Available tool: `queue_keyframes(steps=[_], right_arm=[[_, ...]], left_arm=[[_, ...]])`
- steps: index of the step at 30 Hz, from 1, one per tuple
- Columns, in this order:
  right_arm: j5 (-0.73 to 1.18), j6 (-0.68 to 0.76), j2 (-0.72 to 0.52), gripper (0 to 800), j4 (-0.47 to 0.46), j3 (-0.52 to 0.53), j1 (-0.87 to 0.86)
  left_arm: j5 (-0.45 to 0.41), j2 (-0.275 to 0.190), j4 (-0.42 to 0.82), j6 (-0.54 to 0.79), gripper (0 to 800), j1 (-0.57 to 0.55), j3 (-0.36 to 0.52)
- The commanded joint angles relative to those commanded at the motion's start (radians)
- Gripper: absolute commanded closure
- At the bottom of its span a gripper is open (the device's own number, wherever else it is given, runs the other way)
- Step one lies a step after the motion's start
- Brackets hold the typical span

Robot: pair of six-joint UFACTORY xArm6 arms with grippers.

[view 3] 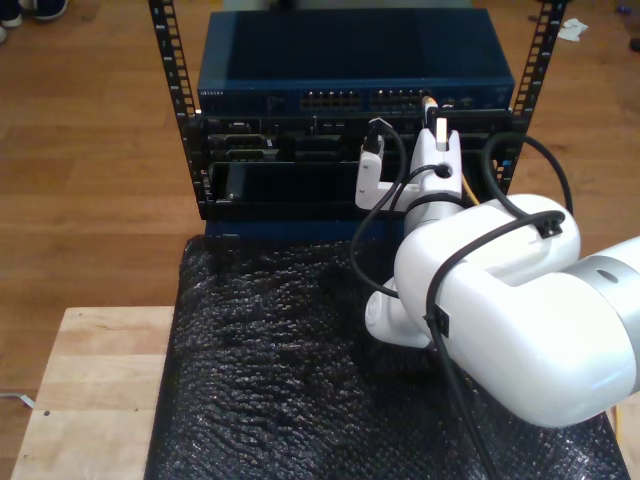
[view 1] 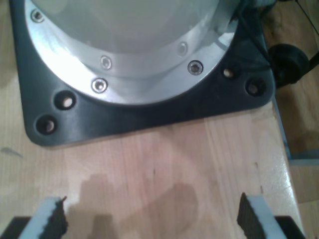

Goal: Grab the cable and plug it in

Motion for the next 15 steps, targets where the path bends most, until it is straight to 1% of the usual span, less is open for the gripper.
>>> queue_keyframes(steps=[15], right_arm=[[0.002, 0.000, 0.003, 800, 0.000, -0.018, 0.002]], left_arm=[[0.000, 0.000, 0.000, 0.000, 1, 0.000, 0.000]])
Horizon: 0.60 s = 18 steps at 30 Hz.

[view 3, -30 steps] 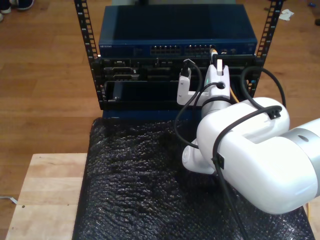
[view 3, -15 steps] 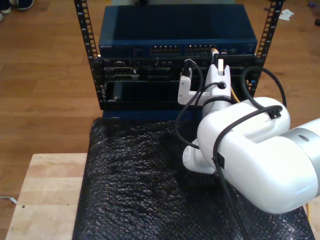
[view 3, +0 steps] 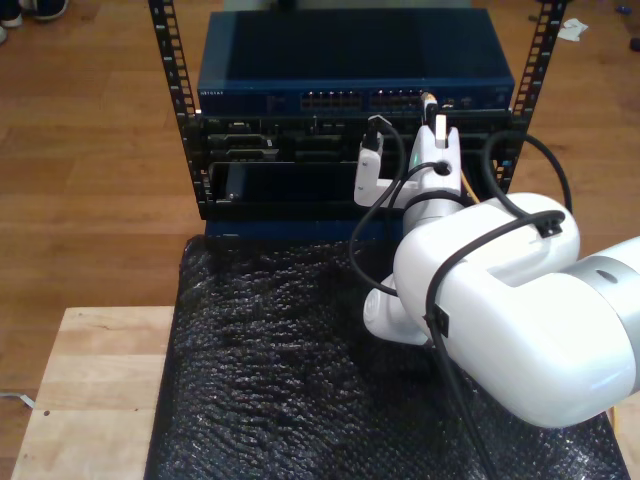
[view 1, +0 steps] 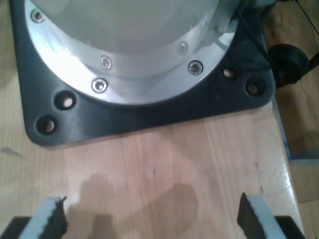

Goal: Grab the cable and plug it in

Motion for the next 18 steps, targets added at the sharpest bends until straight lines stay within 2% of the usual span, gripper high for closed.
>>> queue_keyframes(steps=[18], right_arm=[[0.002, 0.000, 0.008, 800, 0.000, -0.003, -0.003]], left_arm=[[0.000, 0.000, 0.000, 0.000, 1, 0.000, 0.000]])
